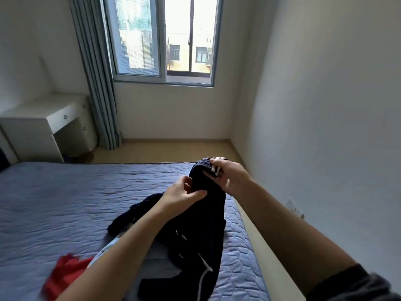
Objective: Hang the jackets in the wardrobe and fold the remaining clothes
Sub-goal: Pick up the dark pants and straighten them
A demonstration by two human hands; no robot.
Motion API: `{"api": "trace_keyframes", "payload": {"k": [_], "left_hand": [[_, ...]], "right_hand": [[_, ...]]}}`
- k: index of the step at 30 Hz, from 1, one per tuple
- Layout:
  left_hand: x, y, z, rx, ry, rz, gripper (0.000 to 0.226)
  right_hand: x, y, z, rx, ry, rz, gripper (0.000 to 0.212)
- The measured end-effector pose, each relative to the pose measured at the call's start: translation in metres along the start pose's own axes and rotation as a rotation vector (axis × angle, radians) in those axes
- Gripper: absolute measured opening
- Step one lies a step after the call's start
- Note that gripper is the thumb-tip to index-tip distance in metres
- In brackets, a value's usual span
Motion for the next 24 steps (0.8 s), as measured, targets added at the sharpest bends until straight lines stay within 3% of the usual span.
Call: {"api": "trace_keyframes", "payload": {"k": [2,6,9,13,16,19,20,22,24], "left_hand": [[-0.001,0.004,-0.008,0.013,0.232,0.016,0.049],[-0.011,0.004,-0.039,-0.037,0.418,0.004,0.002],[-0.047,0.009,-0.045,-0.049,0.412,0.077,0.009],[-0.100,0.018,-0.014,0.058,0.496,0.088,0.015],[-0.139,0.018,0.016,0.120,0.511,0.132,0.015],[-0.171,0.015,0.059,0.227,0.510,0.227,0.017],[-0.177,0.015,0.074,0.264,0.521,0.239,0.018],[-0.185,0.014,0.102,0.317,0.590,0.214,0.022],[-0.186,0.010,0.125,0.361,0.700,0.146,0.023]], "right_hand": [[0.004,0.000,-0.004,-0.031,0.006,-0.011,0.020],[-0.004,-0.003,-0.037,-0.201,-0.080,0.063,0.013],[-0.030,-0.001,-0.066,-0.317,-0.323,0.168,0.038],[-0.037,-0.001,-0.073,-0.320,-0.473,0.140,0.018],[-0.024,-0.001,-0.076,-0.251,-0.424,-0.105,0.025],[-0.010,-0.010,-0.076,-0.212,-0.647,-0.339,0.050],[-0.007,-0.012,-0.080,-0.275,-0.800,-0.317,0.049],[-0.006,-0.017,-0.104,-0.537,-1.172,-0.056,0.025],[0.001,-0.026,-0.126,-0.708,-1.351,0.137,0.021]]}}
Point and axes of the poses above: each hand's wrist, its own y-axis towards the middle knuckle, its own x-axis out of the palm, z = x × y, the point moved 9 cm from there along y, towards the middle knuckle, and after that the axes turned 1 degree about -x, right-handed, at the moved point
